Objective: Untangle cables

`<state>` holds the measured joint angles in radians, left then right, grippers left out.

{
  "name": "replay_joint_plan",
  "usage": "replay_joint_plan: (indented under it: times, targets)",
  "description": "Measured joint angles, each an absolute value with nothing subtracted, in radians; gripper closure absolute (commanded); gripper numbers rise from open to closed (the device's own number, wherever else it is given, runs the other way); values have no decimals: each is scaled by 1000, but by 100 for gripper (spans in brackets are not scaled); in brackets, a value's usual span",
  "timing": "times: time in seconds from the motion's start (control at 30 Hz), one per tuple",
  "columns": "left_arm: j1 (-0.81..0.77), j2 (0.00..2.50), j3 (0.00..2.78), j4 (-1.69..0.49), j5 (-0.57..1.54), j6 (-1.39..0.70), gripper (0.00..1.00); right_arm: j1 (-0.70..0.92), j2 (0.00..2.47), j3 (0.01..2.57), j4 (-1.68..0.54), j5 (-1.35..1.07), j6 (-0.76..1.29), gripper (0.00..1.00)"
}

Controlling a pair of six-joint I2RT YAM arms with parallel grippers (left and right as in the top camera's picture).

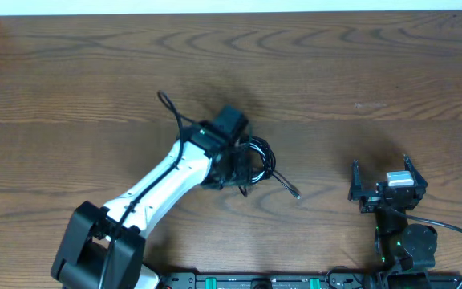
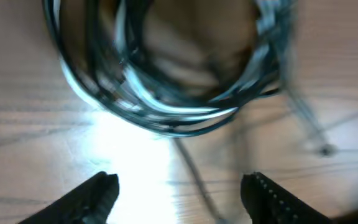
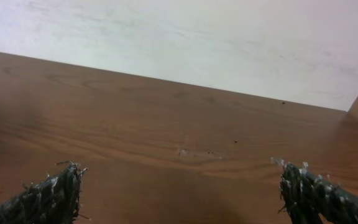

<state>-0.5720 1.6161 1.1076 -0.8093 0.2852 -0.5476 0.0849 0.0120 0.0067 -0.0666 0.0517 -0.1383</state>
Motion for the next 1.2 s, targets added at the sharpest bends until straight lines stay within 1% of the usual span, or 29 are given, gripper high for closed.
replay_joint_plan:
  times: [0.2,0.37,0.63,0.67,0.73,0.8,1.03,1.2]
  targets:
    - [-606,1616,1190,-815,240,-613,27,85,12,7,-67,51,-138,1]
    - [-683,1616,1190,-800,170,-683,28,85,12,7,-67,51,-138,1]
    - [-801,1616,1190,-709,99,-753,28,85,12,7,-67,51,-138,1]
    - [-815,1616,1190,-706,78,-763,29,85,12,7,-67,51,-138,1]
    - [-839,1616,1190,-704,43,-781,33,85,12,7,-67,51,-138,1]
    - [-862,1616,1190,-696,6,-794,33,85,12,7,-67,51,-138,1]
    - [-894,1658,1190,-706,-65,-813,33,85,12,7,-67,51,-138,1]
    - [-893,1742,1190,-789,-82,-814,33,85,12,7,-67,51,-138,1]
